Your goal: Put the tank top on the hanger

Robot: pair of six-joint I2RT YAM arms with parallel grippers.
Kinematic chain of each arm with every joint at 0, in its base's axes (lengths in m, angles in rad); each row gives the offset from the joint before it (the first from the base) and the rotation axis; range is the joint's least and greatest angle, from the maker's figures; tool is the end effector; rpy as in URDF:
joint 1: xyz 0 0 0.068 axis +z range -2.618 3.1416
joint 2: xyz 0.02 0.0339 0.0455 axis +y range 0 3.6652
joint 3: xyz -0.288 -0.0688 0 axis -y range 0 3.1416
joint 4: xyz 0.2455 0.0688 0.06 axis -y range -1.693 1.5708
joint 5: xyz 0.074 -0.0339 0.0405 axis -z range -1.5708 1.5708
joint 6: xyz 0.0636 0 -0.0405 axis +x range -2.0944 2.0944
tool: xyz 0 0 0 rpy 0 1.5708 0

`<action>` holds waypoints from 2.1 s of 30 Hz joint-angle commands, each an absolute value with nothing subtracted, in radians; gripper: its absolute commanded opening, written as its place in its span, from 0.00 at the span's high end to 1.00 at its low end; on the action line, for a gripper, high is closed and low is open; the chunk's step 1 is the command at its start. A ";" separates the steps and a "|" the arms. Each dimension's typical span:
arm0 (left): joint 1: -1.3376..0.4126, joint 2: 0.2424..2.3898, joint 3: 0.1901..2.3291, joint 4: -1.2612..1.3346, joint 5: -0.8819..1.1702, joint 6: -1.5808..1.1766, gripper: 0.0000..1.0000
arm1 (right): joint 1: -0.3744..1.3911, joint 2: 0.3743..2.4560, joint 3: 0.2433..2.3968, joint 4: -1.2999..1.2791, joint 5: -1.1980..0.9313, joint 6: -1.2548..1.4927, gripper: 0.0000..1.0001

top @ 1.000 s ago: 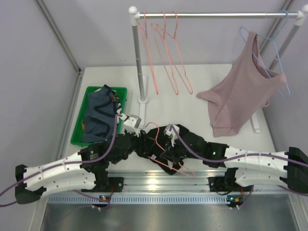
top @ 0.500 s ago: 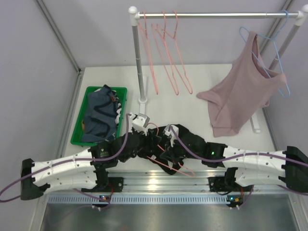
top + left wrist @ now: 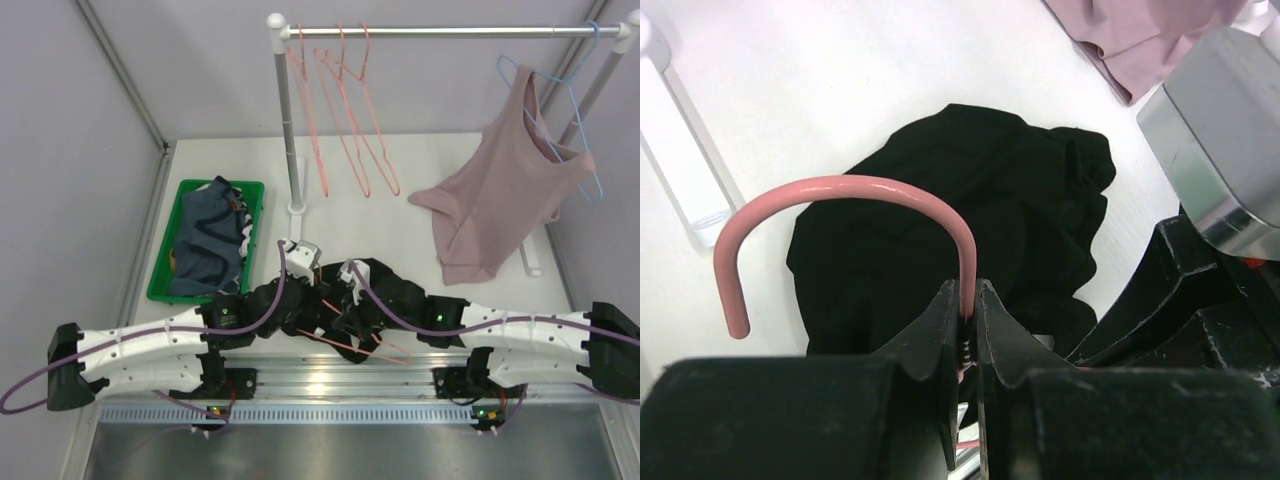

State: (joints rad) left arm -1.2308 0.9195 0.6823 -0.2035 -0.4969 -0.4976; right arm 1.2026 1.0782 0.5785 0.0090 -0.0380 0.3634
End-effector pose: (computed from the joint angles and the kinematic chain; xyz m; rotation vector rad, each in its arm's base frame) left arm 0.1005 -0.1932 0.2878 0.4133 1.9667 -0.6300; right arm 0.0875 0.2335 0.2375 -0.9267 2.0155 0.9679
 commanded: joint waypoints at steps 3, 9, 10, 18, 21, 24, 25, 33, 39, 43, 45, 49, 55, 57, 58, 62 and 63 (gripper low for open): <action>-1.233 0.914 0.692 -0.143 -0.511 -0.456 1.00 | 1.221 1.080 0.653 0.014 -0.003 0.383 0.98; -1.233 0.925 0.716 -0.195 -0.514 -0.430 1.00 | 1.221 1.023 0.695 -0.126 0.098 0.428 0.66; -1.235 0.931 0.724 -0.204 -0.518 -0.428 1.00 | 1.220 1.014 0.699 -0.144 0.126 0.437 0.59; -1.252 0.989 0.785 -0.311 -0.593 -0.443 1.00 | 1.220 0.856 0.723 -0.420 0.365 0.612 0.43; -1.267 0.999 0.804 -0.337 -0.615 -0.449 1.00 | 1.218 0.776 0.716 -0.550 0.422 0.711 0.43; -1.284 0.999 0.822 -0.367 -0.630 -0.451 1.00 | 1.218 0.682 0.672 -0.609 0.419 0.813 0.45; -1.287 0.993 0.825 -0.376 -0.641 -0.449 1.00 | 1.218 0.655 0.657 -0.630 0.398 0.831 0.49; -1.311 0.962 0.825 -0.385 -0.612 -0.417 1.00 | 1.219 0.577 0.474 -0.506 0.218 0.943 0.70; -1.333 0.942 0.824 -0.385 -0.560 -0.377 1.00 | 1.216 0.713 0.400 -0.290 0.130 0.957 0.73; -1.347 0.939 0.819 -0.380 -0.532 -0.362 1.00 | 1.203 0.819 0.393 -0.195 0.088 0.953 0.70; -1.358 0.940 0.816 -0.377 -0.523 -0.351 1.00 | 1.190 0.863 0.394 -0.167 0.071 0.950 0.69; -1.367 0.940 0.813 -0.376 -0.515 -0.345 1.00 | 1.183 0.911 0.413 -0.147 0.066 0.939 0.64; -1.381 0.946 0.808 -0.377 -0.531 -0.348 1.00 | 1.183 0.979 0.430 -0.149 0.072 0.939 0.59; -1.385 0.943 0.810 -0.380 -0.537 -0.350 1.00 | 1.181 1.002 0.430 -0.158 0.086 0.942 0.57; -1.385 0.945 0.810 -0.383 -0.537 -0.350 1.00 | 1.184 1.006 0.430 -0.163 0.093 0.945 0.56; -1.388 0.946 0.816 -0.388 -0.540 -0.350 1.00 | 1.183 1.034 0.442 -0.190 0.135 0.948 0.53; -1.390 0.948 0.816 -0.388 -0.540 -0.350 1.00 | 1.184 1.038 0.443 -0.199 0.147 0.948 0.52</action>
State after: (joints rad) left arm -1.3819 0.9581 0.7876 -0.3985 -0.5213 -0.3630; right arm 1.1889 1.0241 0.3897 -0.2020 0.0959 0.9401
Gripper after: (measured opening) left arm 0.112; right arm 0.467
